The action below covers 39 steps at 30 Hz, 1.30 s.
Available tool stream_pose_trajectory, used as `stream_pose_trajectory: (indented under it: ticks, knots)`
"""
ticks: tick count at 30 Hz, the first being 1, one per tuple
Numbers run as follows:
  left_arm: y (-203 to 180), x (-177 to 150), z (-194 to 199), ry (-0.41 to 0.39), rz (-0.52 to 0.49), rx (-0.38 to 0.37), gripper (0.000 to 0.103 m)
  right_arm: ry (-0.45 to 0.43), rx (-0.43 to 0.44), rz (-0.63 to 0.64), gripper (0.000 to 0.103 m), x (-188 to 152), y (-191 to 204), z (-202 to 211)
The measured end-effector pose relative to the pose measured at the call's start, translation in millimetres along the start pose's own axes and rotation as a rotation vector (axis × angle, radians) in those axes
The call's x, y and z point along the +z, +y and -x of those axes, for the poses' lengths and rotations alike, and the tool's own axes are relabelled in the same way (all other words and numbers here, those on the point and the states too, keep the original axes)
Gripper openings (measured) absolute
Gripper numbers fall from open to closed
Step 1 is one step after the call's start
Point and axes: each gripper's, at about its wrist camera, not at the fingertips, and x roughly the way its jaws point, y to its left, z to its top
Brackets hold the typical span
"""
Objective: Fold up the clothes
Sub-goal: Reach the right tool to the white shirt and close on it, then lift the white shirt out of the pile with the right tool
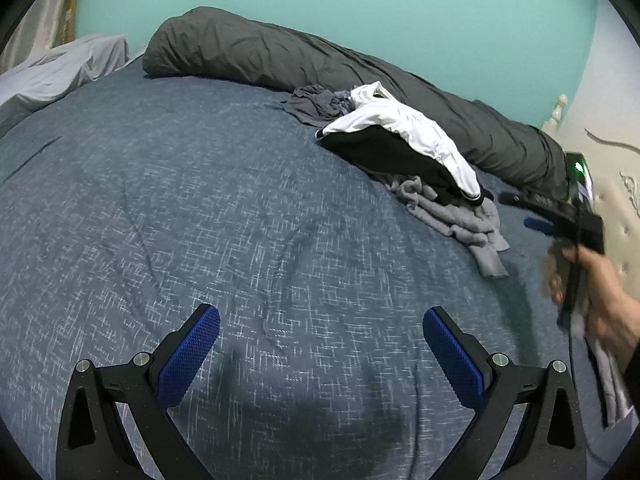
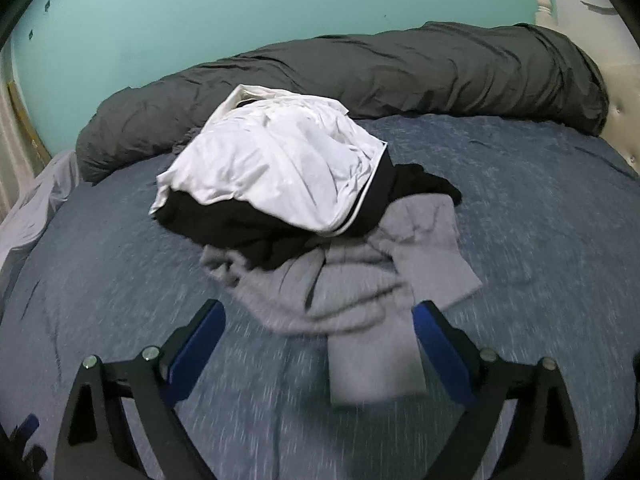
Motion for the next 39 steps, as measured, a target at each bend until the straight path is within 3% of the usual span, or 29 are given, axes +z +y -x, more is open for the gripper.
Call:
stream_pose_trajectory:
  ticks: [5,9,12,14,16,17,18,26,34,39]
  knots:
    - [6.7,-5.9,-7.2,0.008,0.001,-0.021,0.103,0.008,0.003,-0.031,0.077,21.2,-5.7,-36.2]
    - [14.1,-11.0,-9.5,0.009,0.007,-0.038,0.103,0.027,0.002,-0.068,0.072,33.6,-10.8,-64.2]
    - [16.6,-14.6,-7.3,0.006,0.001,-0.043,0.103,0.043,0.014,-0.101,0.061,37.7,-14.7,-81.3]
    - [17.9,-18.2,-3.6,0.003,-0.006,-0.047,0.103,0.05,0.026,-0.117,0.034,39.9,-16.3,-91.4]
    - [18.7,-21.1,0.5,0.001,-0.012,-0.05,0.103,0.058,0.041,-0.122,0.026,41.1,-16.6,-97.9]
    - [18.8,-21.6,2.2,0.0,-0.014,-0.049,0.103,0.057,0.052,-0.12,0.009,41.4,-15.2,-99.0]
    - [18.9,-20.9,2.3,0.0,-0.013,-0.049,0.103,0.049,0.055,-0.11,0.006,41.2,-12.6,-97.4]
    - [18.8,-15.8,30.0,-0.016,-0.028,-0.023,0.103,-0.095,0.047,0.022,0.004,38.0,11.4,-30.5]
    - [38.3,-40.8,91.2,-0.056,0.04,0.0,0.103,-0.181,0.157,0.113,0.003,28.9,41.4,84.4]
    - [44.4,-55.8,109.7,-0.04,0.055,-0.001,0.103,-0.221,0.213,0.154,0.003,14.7,68.9,158.5]
